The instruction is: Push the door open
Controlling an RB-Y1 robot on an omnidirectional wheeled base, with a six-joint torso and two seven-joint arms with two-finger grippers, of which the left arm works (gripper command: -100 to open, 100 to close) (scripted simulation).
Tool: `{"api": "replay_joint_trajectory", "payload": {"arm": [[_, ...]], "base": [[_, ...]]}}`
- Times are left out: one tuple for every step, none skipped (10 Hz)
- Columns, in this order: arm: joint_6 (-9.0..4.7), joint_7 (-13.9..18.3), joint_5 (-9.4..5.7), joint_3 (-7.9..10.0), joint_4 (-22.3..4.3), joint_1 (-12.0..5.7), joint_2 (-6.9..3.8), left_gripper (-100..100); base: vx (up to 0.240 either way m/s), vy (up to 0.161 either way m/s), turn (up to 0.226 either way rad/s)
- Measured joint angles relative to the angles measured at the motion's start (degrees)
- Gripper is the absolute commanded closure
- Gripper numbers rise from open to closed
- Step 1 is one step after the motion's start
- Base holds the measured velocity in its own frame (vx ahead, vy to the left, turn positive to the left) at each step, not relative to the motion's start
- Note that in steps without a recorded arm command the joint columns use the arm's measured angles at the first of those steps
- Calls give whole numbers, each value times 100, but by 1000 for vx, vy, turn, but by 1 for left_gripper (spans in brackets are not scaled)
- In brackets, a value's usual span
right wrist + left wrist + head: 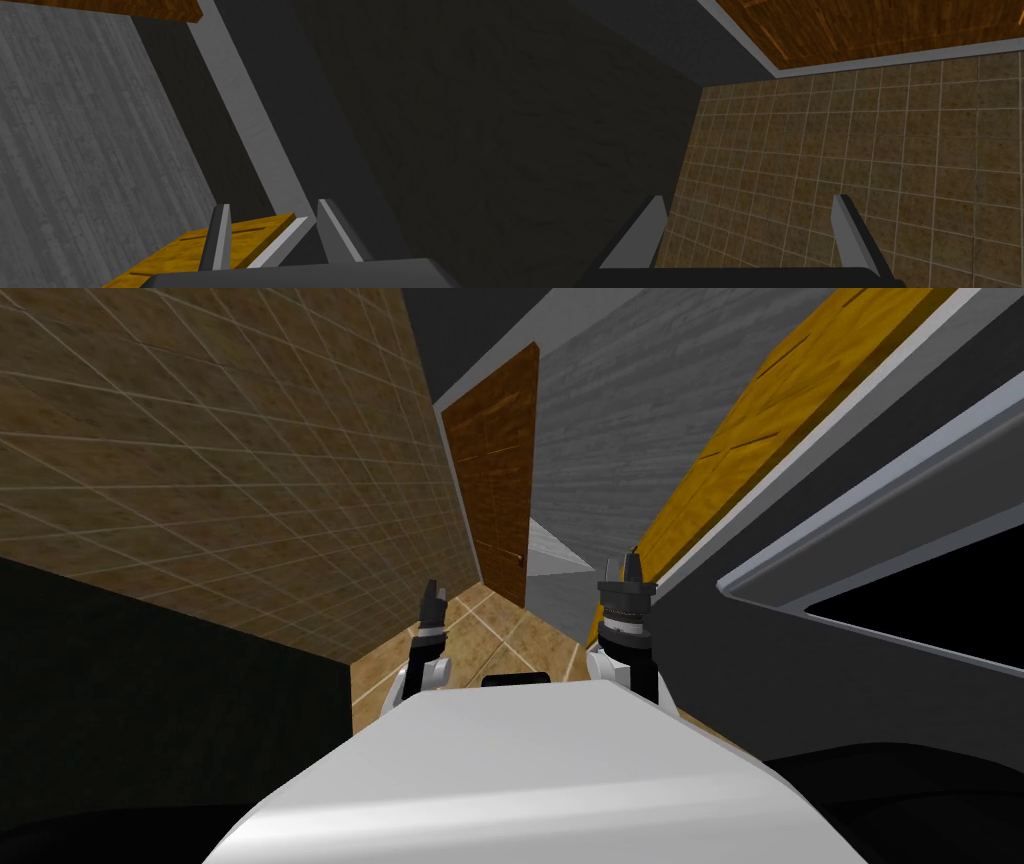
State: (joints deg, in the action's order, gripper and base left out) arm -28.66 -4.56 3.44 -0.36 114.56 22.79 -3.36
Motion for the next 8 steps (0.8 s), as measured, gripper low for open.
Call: {"api": "replay_joint_trajectory", "payload": {"arm": [[-5,17,17,-36,-77,-33,-4,-100],[-31,38,26,-62,-186,-61,-21,-100],[-63,70,28,-75,-294,-95,-52,-100],[-82,96,34,-87,-427,-167,-70,-100],[-109,116,47,-116,-544,-205,-79,-100],[-154,136,58,-144,-681,-244,-88,-100],[-173,167,63,-159,-798,-301,-112,-100],[-185,196,72,-183,-909,-348,-127,-100]], "base": [[105,21,-53],[96,27,-63],[95,22,-69],[96,17,-63],[90,10,-52],[95,15,-54],[98,7,-71],[98,11,-62]]}}
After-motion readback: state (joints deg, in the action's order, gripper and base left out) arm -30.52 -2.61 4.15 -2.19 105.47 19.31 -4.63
